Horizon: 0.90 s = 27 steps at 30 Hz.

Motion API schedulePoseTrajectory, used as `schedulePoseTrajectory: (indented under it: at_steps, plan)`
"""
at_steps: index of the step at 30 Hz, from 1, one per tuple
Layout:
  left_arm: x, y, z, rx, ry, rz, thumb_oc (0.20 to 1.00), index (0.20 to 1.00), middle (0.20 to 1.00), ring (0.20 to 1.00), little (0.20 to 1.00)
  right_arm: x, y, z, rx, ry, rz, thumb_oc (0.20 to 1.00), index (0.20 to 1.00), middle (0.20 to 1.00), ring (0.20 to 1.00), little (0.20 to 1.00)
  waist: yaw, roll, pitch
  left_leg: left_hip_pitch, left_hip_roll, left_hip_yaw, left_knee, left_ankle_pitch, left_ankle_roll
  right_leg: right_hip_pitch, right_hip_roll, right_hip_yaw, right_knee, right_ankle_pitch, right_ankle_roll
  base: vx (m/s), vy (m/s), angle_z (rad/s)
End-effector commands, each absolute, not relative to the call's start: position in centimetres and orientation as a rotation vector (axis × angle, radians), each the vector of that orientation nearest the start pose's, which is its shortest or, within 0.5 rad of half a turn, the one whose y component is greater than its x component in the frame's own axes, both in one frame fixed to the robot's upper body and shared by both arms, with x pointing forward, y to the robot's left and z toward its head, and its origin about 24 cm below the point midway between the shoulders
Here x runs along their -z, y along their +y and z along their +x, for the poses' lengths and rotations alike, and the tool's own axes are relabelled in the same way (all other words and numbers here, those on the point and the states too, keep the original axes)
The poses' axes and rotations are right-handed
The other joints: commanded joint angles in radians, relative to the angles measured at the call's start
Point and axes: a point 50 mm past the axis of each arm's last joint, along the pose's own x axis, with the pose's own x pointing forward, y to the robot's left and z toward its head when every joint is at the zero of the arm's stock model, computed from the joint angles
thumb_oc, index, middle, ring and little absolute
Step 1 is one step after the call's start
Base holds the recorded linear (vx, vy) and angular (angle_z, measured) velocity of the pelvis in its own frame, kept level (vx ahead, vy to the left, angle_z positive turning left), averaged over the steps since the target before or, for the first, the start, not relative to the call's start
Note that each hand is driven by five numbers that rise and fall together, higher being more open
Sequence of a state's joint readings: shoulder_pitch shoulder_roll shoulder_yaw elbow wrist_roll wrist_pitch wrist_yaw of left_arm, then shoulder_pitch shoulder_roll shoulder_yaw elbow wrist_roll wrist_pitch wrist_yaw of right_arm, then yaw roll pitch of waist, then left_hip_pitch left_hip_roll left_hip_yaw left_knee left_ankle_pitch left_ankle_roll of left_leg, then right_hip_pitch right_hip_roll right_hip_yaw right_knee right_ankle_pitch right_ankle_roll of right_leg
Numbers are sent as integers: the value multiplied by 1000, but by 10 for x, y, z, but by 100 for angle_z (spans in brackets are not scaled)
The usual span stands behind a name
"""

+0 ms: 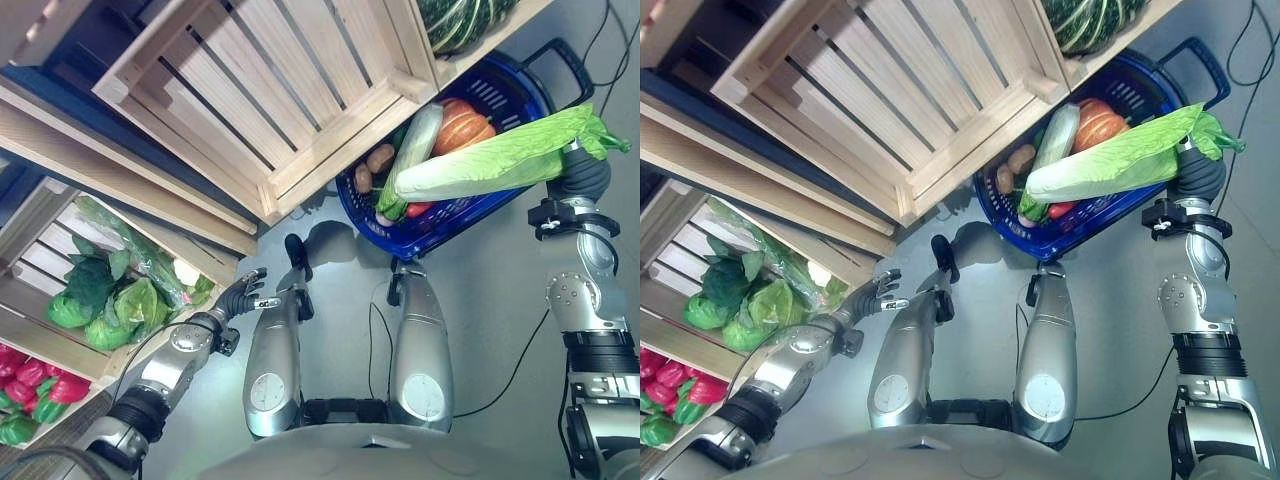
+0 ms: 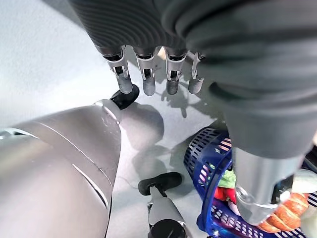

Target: Pick up fruits and vegetables into the basket

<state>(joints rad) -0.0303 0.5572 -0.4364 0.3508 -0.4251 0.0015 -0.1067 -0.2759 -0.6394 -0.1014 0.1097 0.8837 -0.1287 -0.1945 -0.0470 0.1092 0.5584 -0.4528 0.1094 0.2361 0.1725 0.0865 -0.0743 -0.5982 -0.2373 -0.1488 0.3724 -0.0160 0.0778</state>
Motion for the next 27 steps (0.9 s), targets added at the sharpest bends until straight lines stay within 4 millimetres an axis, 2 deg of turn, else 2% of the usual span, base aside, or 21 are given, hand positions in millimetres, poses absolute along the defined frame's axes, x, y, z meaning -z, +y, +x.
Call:
schedulePoseTrajectory:
  at_steps: [1, 4, 7, 8, 10, 21, 27]
  plan:
    - [44, 207, 206, 257, 455, 99, 1000, 1000, 1000, 1000, 1000, -185, -305, 286, 277, -455, 292, 200, 200, 200, 200, 200, -3, 20, -38, -67, 19, -9, 130, -68, -11, -3, 14, -49, 70, -45, 1, -18, -23, -6]
    - [38, 206, 208, 233, 407, 8, 1000, 1000, 1000, 1000, 1000, -177, -317, 293, 339, -405, 334, 200, 200, 200, 200, 200, 25, 48, -38, -118, 15, -20, 132, -56, -12, -58, 7, -60, 96, -50, -5, -8, -25, -1]
    - [33, 208, 210, 186, 361, 10, 1000, 1000, 1000, 1000, 1000, -173, -329, 298, 385, -364, 350, 200, 200, 200, 200, 200, 46, 67, -38, -152, 10, -28, 138, -51, -13, -95, -2, -67, 122, -59, -10, 25, -29, 12]
    - [35, 208, 207, 187, 363, -13, 1000, 1000, 1000, 1000, 1000, -168, -334, 300, 410, -329, 346, 200, 200, 200, 200, 200, 57, 74, -38, -143, 5, -40, 148, -76, -21, -89, -7, -60, 145, -92, -2, 70, -33, 18]
    - [33, 207, 208, 205, 358, -34, 1000, 1000, 1000, 1000, 1000, -167, -340, 304, 433, -309, 342, 200, 200, 200, 200, 200, 69, 82, -38, -160, 0, -48, 153, -75, -20, -107, -14, -65, 162, -97, -4, 35, -55, 22]
    - [28, 184, 209, 321, 335, -118, 1000, 1000, 1000, 1000, 1000, -187, -372, 337, 629, -107, 274, 200, 200, 200, 200, 200, 169, 154, -38, -323, -35, -103, 207, -78, 5, -276, -42, -69, 277, -119, -24, 0, -49, 14]
    - [27, 174, 210, 364, 335, -143, 1000, 1000, 1000, 1000, 1000, -185, -386, 338, 755, 7, 210, 200, 200, 200, 200, 200, 198, 180, -38, -388, -44, -122, 253, -92, 23, -345, -55, -59, 328, -131, -30, 14, -46, 16]
